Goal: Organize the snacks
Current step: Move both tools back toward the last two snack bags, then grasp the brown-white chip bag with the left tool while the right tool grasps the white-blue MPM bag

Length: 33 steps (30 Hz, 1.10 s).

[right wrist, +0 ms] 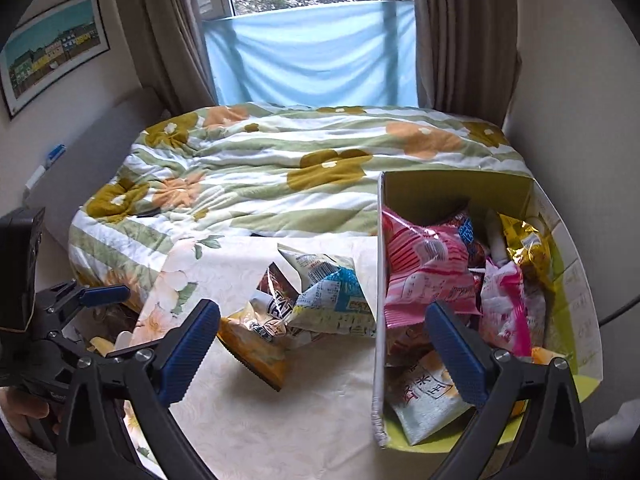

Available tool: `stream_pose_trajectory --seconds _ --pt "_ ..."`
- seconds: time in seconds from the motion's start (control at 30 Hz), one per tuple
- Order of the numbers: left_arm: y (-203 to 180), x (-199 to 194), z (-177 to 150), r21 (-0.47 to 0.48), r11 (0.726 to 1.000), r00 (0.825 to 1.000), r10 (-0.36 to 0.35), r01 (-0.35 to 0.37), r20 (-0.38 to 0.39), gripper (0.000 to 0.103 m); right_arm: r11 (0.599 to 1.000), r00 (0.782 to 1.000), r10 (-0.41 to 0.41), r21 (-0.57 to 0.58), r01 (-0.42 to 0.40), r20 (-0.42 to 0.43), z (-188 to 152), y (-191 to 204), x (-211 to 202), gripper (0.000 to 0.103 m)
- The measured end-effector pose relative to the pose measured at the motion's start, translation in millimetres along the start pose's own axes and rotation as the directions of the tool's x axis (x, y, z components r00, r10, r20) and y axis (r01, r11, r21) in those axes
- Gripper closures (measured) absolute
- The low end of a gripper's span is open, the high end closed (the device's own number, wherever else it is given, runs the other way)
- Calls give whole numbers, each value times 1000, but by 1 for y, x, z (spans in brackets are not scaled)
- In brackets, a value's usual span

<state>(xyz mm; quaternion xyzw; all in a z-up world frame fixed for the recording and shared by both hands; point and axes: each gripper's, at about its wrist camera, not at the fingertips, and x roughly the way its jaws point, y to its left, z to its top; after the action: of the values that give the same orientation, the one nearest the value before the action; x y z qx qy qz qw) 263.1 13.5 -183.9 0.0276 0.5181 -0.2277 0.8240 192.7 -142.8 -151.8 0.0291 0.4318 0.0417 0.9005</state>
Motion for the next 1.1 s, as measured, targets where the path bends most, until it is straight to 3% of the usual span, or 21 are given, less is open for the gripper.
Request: stream_pose_trajectory --seconds 0.3,0.53,0.63,0.7,1.0,1.1 --pt "-3 94 3 106 984 987 -133 142 -94 1 988 988 -149 28 149 -30 -8 21 30 1" --pt "2 135 9 113 976 978 -175 188 -116 1 975 973 -224 6 224 -58 -10 34 54 1" --pt "8 142 13 107 971 971 -200 214 -132 24 970 968 -241 -8 241 -69 -9 38 64 1" --pt "15 144 15 100 969 968 -213 227 -134 26 971 968 -239 -9 239 -74 -7 40 70 1" --pt "53 138 26 109 979 980 -159 172 -120 26 966 960 -257 -36 254 -111 2 48 105 1" --pt "71 133 26 92 984 984 -140 150 -107 26 956 948 -290 -80 281 -134 4 52 123 1"
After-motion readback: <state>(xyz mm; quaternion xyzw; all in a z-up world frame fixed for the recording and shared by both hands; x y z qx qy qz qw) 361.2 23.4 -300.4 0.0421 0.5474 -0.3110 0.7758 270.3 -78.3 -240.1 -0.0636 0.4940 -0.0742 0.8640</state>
